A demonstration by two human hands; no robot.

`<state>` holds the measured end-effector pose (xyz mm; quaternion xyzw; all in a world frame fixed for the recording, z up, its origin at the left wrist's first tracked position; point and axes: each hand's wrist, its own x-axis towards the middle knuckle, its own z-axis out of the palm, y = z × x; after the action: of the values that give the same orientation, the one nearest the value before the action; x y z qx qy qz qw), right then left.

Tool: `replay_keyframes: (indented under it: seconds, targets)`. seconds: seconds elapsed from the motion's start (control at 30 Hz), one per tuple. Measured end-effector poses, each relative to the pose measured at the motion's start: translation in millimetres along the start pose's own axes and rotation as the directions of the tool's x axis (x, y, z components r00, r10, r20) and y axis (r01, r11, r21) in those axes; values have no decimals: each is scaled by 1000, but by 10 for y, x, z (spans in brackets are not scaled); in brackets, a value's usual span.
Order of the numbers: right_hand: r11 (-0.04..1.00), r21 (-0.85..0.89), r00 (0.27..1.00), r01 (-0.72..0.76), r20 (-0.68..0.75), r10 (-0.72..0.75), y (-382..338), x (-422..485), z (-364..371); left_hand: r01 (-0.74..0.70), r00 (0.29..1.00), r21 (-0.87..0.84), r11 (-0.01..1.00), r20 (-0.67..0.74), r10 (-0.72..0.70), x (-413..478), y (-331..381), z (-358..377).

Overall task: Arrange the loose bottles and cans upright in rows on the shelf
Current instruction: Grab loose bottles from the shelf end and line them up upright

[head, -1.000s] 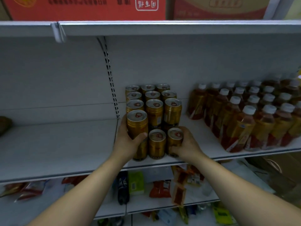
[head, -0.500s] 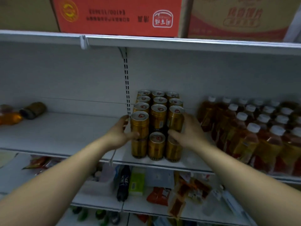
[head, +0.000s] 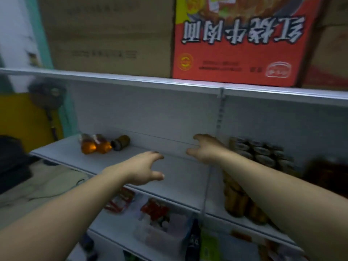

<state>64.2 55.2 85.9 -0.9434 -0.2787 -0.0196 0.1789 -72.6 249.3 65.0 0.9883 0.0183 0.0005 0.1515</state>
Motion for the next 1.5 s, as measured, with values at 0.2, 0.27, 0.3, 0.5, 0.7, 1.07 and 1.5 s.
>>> replay_keyframes:
  seconds: [0.2,0.27,0.3,0.5,0.7,1.07,1.5]
  targets:
    - [993,71,992,91,81,-96,-1439,707,705,192,980,-63,979,-31,-194,-563,-1458,-357]
    - [990,98,987,106,108,-116,-1807,878,903,269,962,-121,955,-23,-274,-689,-1858,-453]
    - [987,103,984,122,114,-134,-1960,954,995,303,951,-148,942,-21,-309,-731,-2038,-487]
    - [977,94,963,191,177,-205,-2562,1548,1420,369,922,-209,906,-38,-385,-599,-2869,-501]
    - [984,99,962,151,215,-169,-2828,2448,1950,441,888,-251,861,-12,-459,-16,-3570,-416]
    - [994,113,913,-11,407,-36,-3181,3923,2907,575,722,-648,499,115,-683,1339,-4710,-329]
    - [980,34,932,-197,315,176,-3421,3834,3250,528,781,-721,449,204,-591,1916,-5518,-376]
